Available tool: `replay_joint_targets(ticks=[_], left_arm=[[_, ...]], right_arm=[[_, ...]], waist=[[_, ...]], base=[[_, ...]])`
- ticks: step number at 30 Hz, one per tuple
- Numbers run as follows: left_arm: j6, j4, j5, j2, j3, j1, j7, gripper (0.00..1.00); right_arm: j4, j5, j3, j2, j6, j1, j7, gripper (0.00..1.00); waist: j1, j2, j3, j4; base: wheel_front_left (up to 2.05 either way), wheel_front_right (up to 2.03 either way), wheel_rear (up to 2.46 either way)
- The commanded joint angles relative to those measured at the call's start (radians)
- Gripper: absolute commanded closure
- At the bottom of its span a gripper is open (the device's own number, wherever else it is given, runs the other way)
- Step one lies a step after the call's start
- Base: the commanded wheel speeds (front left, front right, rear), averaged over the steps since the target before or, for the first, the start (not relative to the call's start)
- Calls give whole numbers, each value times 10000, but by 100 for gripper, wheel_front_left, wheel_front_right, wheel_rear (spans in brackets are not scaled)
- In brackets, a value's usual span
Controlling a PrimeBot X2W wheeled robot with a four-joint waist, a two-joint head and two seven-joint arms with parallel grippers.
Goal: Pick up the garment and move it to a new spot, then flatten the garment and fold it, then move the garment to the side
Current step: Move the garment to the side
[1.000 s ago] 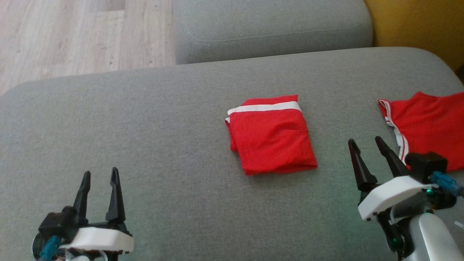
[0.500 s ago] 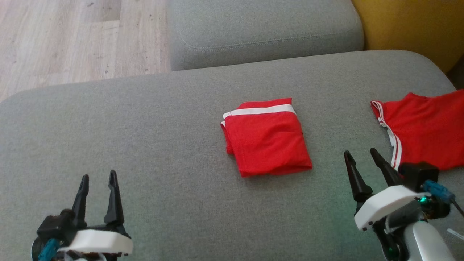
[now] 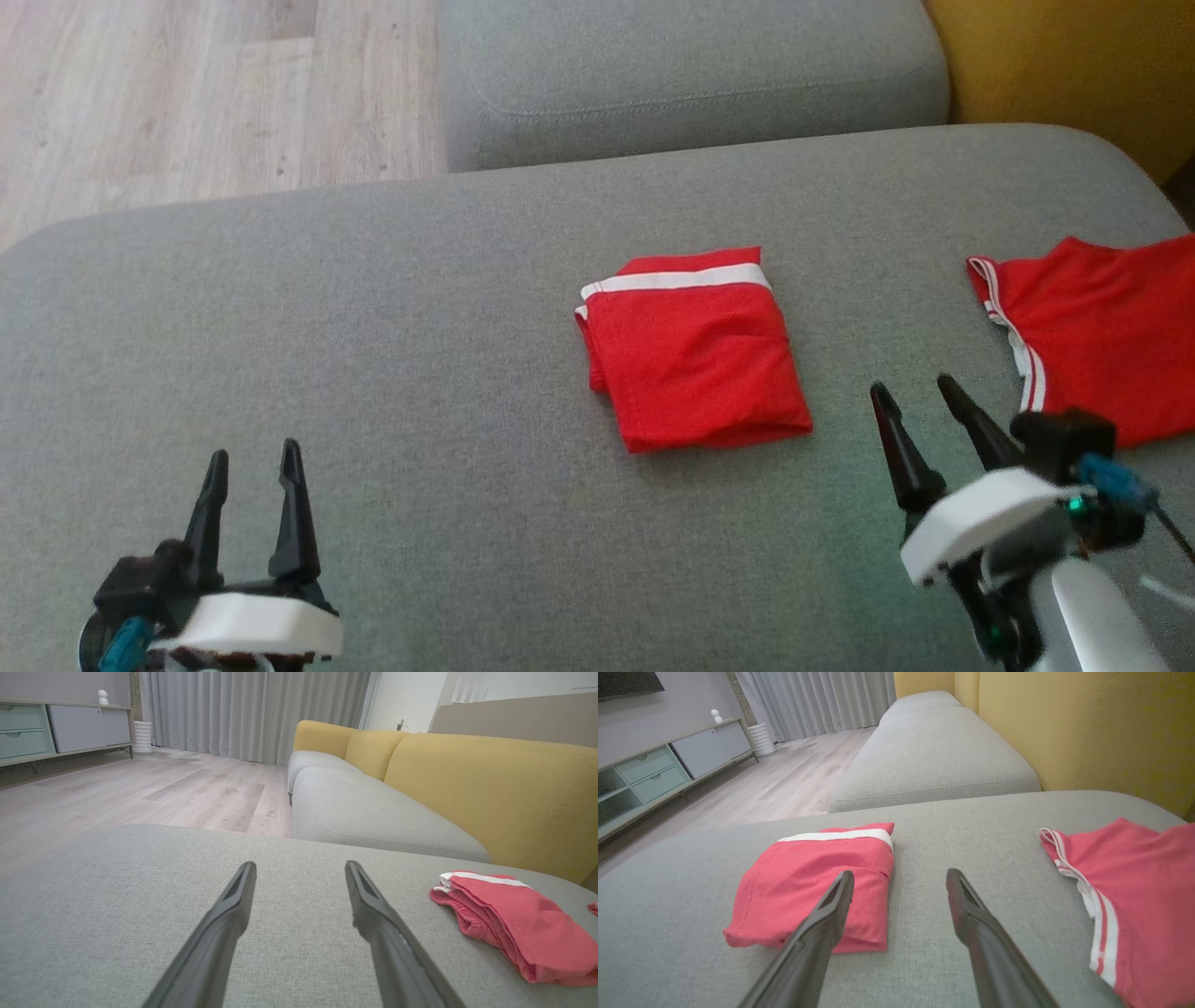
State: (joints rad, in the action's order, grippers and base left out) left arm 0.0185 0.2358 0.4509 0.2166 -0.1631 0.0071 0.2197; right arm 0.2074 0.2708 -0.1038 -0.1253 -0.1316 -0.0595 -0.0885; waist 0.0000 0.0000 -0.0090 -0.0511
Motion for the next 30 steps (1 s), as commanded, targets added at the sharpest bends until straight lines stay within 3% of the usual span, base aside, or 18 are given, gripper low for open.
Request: replay_joint_targets(ticks=[1,7,15,26,30], left_arm=[[69,-417,43,280,299,-384,-23,0],[51,-775,-66,349,146,-804,-118,0],[-88,-876,-228,329,-173,-1555,-153,0],[-140,-615,-224,336,-287,-1713,-47,0],[-162,-530,-211,334,-347,-1757,-35,0]], right_arm=[[-394,67,-302,-145,9,-942,-62,0],[279,251,-386,20,9,-2667,-1432,0],[2793,169,-62,346,9,-4348,-3347,0],[5104,176,583,706,9,-5155,-3475,0],[5737,635,224,742,9,-5380,-3761,0]], waist=[[0,0,115,47],[0,0,857,331],[0,0,1678,999],[0,0,1811,1192],[0,0,1803,1166]], base=[[0,0,0],[0,0,0],[0,0,0],[0,0,0],[0,0,0]])
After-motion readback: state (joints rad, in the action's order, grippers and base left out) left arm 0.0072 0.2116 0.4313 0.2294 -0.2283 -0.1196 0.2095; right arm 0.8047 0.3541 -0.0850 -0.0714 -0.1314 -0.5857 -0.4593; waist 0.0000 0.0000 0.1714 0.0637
